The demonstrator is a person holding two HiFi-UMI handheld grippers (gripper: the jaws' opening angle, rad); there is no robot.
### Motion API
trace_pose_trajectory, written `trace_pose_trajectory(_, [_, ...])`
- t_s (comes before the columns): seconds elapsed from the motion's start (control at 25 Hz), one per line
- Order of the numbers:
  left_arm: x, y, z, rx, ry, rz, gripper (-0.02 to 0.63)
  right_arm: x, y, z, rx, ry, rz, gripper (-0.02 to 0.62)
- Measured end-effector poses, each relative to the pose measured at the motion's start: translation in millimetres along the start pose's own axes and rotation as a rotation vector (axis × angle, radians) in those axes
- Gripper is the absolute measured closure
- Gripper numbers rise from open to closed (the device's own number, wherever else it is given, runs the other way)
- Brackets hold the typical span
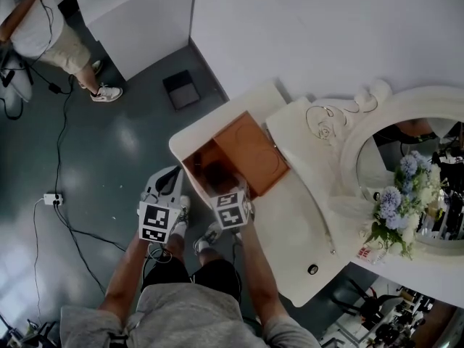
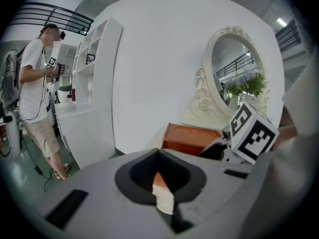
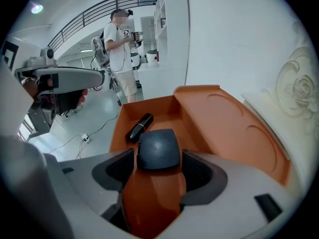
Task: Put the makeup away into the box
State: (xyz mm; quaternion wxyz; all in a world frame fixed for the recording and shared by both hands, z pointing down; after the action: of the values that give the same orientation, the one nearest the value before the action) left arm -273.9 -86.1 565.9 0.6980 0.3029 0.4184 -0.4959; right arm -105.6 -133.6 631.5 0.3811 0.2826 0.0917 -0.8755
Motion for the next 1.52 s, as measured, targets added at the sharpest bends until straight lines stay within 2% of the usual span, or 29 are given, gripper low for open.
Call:
trace_pose_trajectory(0.4, [39.2,1.0,-2.1,-0.065,0.050,0.072,0.604,20.9,4.1,-39.0,-0.070,0.121,0.075,0.296])
trace_pose_trajectory(0.64, [82.8,11.6,0.8,-0.150,0.124,0.148,0.604,37.5,19.5,-92.3,-0.168,0.290,0.214,0.296])
trace_pose_trajectory(0.84, [111.4,39.4,5.1,-0.240,0.172,0.210,0.604,33.7,33.8,-145.3,-0.274,0.442,0.279,0.305])
trace_pose_trajectory(1.0, [130.1,69.7,8.0,-0.312,0.203,0.244,0.604,19.7,43.3,-191.1,-0.384,0.550,0.324,0.375])
trace_pose_trajectory(1.12, [140.8,97.6,9.8,-0.368,0.223,0.274,0.604,0.1,49.5,-222.5,-0.462,0.608,0.359,0.401])
trace_pose_trajectory(1.52, [164.4,198.0,-6.3,-0.531,0.278,0.353,0.604,-83.5,58.6,-314.4,-0.708,0.683,0.470,0.527])
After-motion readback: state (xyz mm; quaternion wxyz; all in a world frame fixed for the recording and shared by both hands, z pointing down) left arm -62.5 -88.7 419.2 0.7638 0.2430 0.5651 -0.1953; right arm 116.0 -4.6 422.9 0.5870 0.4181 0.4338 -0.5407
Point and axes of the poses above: the fingertips, and each gripper's own axes: z forward along the fingers, y to its right, x out of its top, the point moved 8 cm from there along -z, backward along the fingers, and after that the axes turned 4 degrees about z, right-handed, at the moved point
